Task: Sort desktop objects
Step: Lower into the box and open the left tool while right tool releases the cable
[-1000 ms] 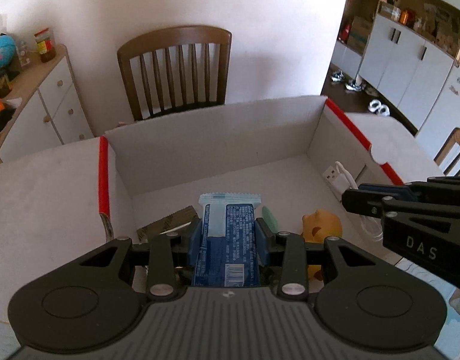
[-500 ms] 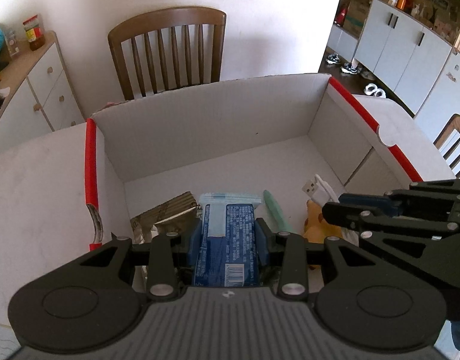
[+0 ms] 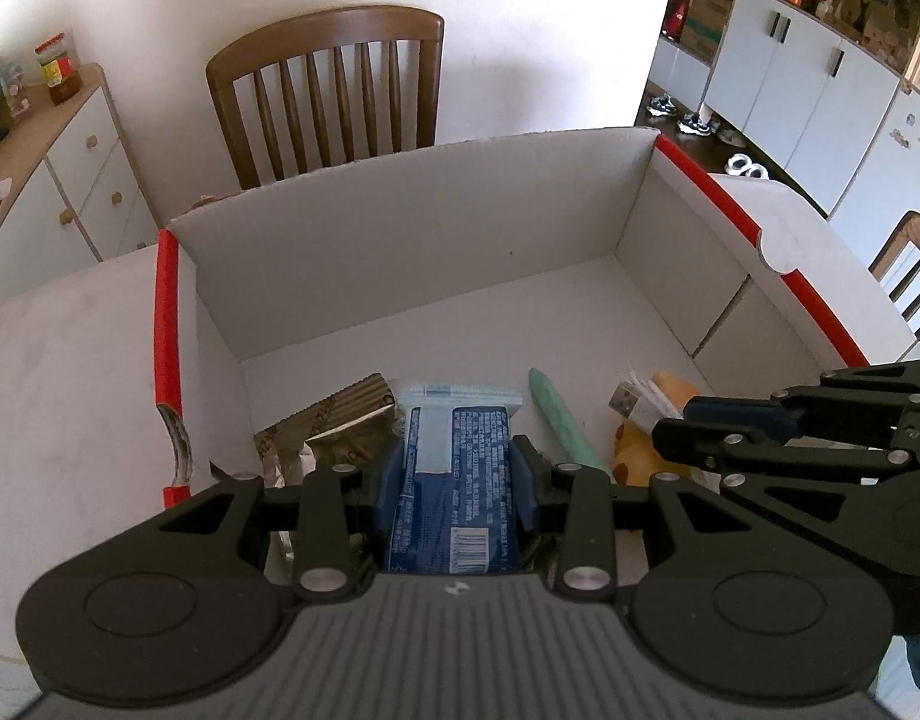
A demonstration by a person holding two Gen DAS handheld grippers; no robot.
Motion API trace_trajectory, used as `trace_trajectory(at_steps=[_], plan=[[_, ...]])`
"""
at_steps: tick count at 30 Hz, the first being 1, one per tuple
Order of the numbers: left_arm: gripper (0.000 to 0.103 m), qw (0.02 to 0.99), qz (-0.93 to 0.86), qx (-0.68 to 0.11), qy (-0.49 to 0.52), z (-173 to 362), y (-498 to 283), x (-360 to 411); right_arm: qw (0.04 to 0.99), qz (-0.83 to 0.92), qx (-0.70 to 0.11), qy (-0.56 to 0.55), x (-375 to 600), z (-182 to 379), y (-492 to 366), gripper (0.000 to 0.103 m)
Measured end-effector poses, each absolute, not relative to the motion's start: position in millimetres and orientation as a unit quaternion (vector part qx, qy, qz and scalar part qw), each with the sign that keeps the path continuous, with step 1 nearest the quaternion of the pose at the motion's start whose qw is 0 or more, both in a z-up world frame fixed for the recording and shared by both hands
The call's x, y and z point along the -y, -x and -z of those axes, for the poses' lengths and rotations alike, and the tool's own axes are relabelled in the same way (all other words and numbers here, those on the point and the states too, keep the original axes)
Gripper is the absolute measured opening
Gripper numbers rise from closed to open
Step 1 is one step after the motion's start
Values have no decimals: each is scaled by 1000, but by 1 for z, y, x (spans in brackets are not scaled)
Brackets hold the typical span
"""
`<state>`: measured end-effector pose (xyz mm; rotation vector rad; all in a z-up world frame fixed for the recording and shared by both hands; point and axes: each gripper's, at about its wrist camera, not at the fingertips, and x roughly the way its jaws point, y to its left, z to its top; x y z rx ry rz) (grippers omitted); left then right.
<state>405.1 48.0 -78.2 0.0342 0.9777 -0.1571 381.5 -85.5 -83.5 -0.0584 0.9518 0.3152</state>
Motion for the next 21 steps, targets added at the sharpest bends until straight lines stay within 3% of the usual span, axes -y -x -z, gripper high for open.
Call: trace_trajectory(at_steps=[12,16,21], plan=[[41,874,86,-479,-22,84,-401,-39,878,-150,-454,5,97,80,-380,22],[61,876,78,-476,-22,81,-397,-38,881,-150,-450,-3,102,73,-379,24],[64,879,77,-469,-21,74,-392,-36,884,-151,-443,-7,105,63,-374,27]])
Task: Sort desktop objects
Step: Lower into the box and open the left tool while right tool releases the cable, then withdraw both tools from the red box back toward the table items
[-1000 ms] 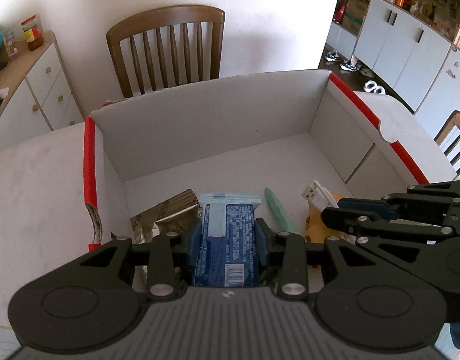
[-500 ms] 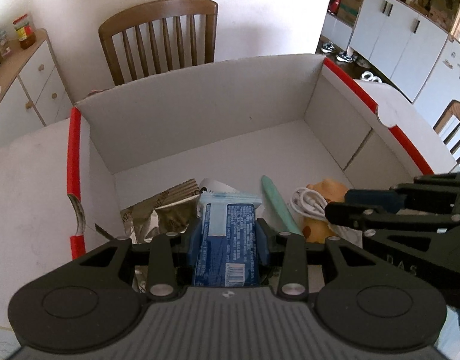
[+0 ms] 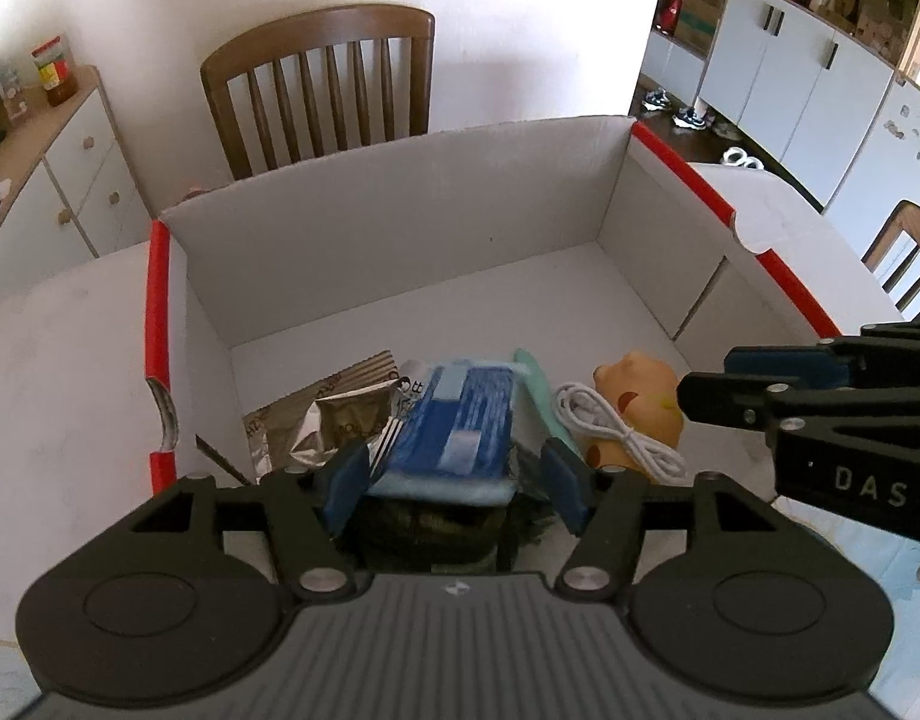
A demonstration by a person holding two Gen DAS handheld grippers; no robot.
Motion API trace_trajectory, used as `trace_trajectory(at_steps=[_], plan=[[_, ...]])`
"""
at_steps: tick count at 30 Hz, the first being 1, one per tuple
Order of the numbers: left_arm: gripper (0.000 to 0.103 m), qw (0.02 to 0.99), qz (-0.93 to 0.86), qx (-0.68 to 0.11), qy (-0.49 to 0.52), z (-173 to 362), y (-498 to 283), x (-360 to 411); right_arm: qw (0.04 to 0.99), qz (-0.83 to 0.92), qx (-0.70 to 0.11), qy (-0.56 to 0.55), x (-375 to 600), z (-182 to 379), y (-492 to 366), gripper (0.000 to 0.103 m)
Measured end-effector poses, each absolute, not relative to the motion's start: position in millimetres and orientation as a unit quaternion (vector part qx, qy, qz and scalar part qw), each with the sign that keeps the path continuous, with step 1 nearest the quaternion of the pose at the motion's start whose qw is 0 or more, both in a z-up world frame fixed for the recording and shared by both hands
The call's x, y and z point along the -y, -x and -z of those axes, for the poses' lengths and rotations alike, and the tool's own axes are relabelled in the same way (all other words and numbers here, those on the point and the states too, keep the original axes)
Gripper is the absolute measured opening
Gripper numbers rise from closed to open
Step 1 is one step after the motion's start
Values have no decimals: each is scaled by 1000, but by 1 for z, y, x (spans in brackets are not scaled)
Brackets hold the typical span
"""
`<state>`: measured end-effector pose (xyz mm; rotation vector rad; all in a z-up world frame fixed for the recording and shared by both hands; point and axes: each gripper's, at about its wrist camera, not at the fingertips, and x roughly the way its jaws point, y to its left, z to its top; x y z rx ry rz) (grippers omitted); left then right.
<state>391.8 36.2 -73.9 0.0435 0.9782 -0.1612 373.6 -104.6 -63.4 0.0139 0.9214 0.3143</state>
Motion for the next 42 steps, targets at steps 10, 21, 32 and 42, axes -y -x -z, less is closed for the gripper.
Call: trace_trajectory(at_steps=[10,21,32,42], plan=[[66,886,76,-458,-12,56,-376,-34,892,-150,-427,-8,113,43,-356,37],[66,895,76,-440,-12,34,-352,-29,900,-151,-408,-4,119,23,-334,53],[66,902,74,-426,-14,16,-329,-23,908,-149,-392,-4,128,6,-312,61],[66,910,74,-408,-15,-4,-303,-17,914,-153,-377,-5,136,-9,-288,65]])
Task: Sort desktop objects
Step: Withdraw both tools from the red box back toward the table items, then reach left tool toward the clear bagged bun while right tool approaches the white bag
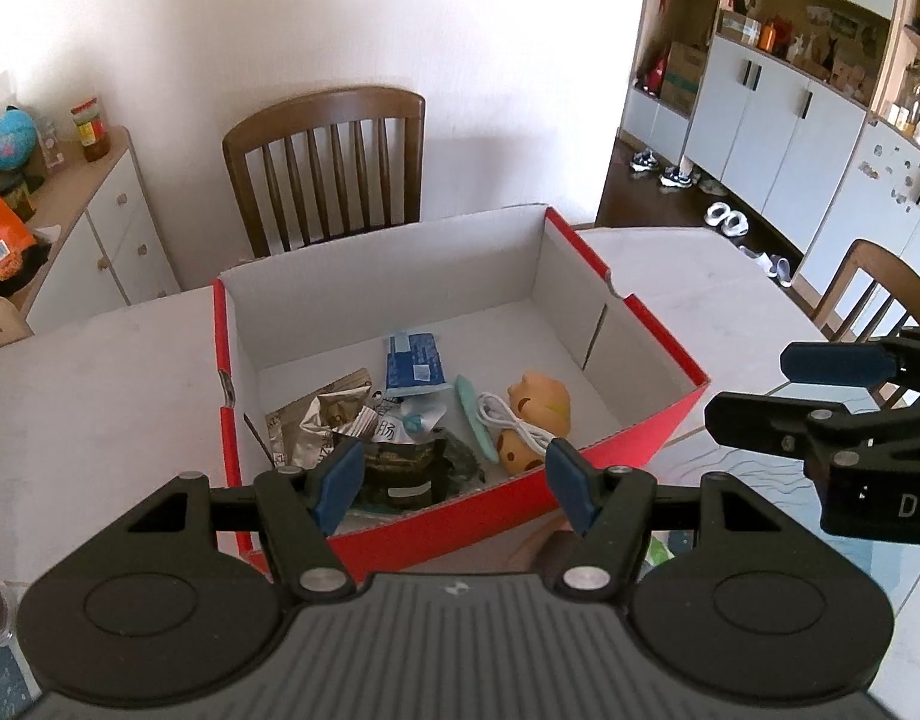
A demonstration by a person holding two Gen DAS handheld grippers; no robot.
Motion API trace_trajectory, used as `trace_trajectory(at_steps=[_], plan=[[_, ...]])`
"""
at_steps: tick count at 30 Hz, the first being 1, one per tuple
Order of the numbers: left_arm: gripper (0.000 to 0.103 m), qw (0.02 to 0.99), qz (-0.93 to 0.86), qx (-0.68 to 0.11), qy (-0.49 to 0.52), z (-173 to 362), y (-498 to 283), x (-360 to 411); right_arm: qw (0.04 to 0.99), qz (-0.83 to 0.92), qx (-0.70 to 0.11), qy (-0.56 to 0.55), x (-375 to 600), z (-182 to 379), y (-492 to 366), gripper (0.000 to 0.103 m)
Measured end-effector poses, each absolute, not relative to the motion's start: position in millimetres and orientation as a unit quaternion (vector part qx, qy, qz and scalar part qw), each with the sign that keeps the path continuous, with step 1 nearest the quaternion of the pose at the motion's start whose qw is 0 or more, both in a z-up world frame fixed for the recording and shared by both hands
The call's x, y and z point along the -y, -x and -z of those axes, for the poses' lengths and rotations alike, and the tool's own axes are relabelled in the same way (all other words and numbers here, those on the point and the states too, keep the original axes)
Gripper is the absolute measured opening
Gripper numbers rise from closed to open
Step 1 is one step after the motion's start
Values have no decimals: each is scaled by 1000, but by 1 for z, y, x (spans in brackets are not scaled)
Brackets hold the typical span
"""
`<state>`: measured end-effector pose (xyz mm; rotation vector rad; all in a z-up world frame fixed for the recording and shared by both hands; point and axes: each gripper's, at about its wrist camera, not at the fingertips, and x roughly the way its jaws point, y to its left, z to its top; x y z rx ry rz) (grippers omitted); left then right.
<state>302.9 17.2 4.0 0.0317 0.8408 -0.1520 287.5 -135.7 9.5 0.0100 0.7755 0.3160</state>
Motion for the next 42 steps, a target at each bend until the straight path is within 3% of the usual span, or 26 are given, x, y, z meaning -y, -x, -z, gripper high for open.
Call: trace_trajectory(at_steps=[9,11,15,26,30,32,42], plan=[[67,915,71,-396,-15,-16,-276,-14,917,-159,-365,-6,142,-20,-264,73],[74,917,70,-393,-13,-18,-269,-13,918,-161,-362,-6,143,-22,-260,76],[74,918,69,-390,-12,-21,-258,-12,919,-166,-358,-9,147,-25,-250,79],[90,924,65,-376,-11,-28,-224,-7,921,-178,-348,-1,156,-32,-219,92],[92,926,67,-372,-12,-30,-212,-3,922,-184,-341,2,161,-35,-207,93],[100,927,66,-369,-13,-32,-205,0,923,-185,-339,3,163,-36,-201,94],[100,932,60,-357,-17,-32,-173,11,926,-189,-328,5,174,-36,-173,94]])
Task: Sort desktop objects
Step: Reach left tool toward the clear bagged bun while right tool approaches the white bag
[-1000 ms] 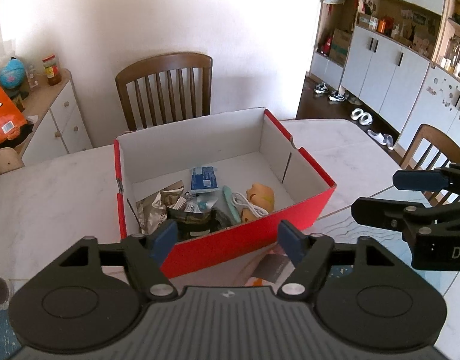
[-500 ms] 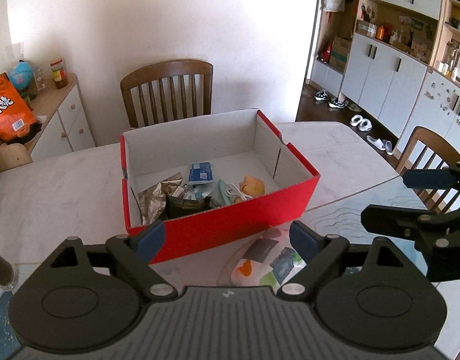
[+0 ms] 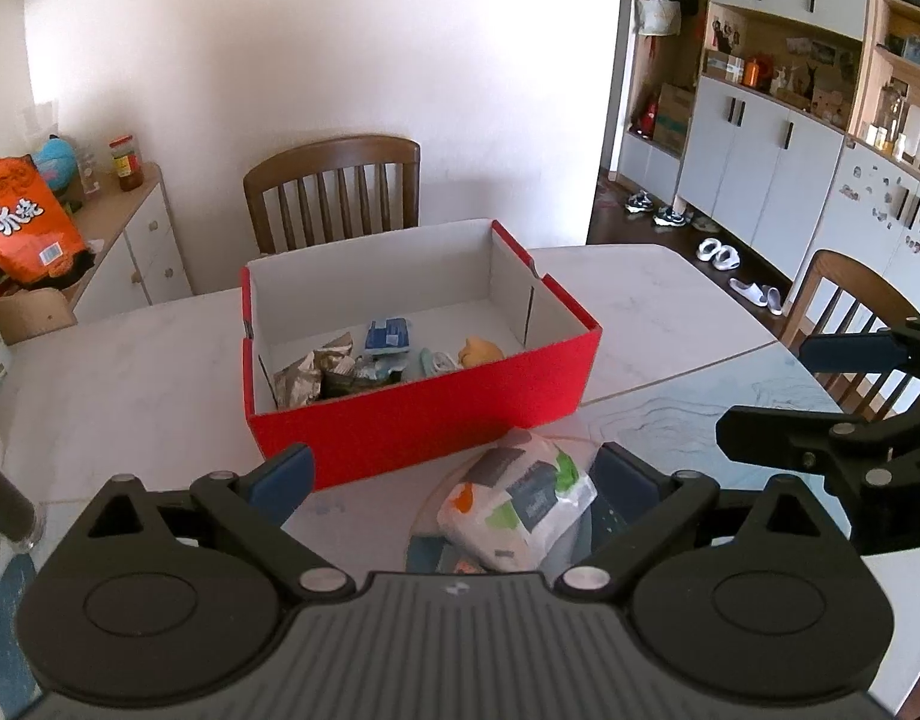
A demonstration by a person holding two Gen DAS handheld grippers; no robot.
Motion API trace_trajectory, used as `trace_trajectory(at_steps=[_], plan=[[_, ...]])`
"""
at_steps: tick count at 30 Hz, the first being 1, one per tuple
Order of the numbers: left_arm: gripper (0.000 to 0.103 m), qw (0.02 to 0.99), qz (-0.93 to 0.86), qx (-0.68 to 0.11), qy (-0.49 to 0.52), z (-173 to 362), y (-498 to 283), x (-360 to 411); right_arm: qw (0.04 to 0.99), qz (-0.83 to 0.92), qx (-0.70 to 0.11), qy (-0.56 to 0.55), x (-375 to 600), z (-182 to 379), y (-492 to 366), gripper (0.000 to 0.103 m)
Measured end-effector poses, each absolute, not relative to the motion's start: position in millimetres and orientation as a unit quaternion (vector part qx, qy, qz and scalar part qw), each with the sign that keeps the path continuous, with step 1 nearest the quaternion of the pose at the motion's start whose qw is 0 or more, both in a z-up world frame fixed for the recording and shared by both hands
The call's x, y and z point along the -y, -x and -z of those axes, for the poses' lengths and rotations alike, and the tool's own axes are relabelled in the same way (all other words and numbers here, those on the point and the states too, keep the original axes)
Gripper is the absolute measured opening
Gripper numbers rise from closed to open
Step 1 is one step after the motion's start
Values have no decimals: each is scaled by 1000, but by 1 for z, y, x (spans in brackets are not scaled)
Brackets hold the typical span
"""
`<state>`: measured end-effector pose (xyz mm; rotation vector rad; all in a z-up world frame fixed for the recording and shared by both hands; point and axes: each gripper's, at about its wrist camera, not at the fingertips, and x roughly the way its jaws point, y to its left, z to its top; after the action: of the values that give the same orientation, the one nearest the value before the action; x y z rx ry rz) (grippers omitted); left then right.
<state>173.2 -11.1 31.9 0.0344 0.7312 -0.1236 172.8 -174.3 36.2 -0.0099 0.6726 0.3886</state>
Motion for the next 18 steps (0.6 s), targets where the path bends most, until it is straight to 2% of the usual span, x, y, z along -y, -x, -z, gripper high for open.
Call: trace_trajectory(at_steps=[18], plan=[[103,938,51,-343,-3,-13,-123,15,928,-194,-317,11,184,-22,-139,94]])
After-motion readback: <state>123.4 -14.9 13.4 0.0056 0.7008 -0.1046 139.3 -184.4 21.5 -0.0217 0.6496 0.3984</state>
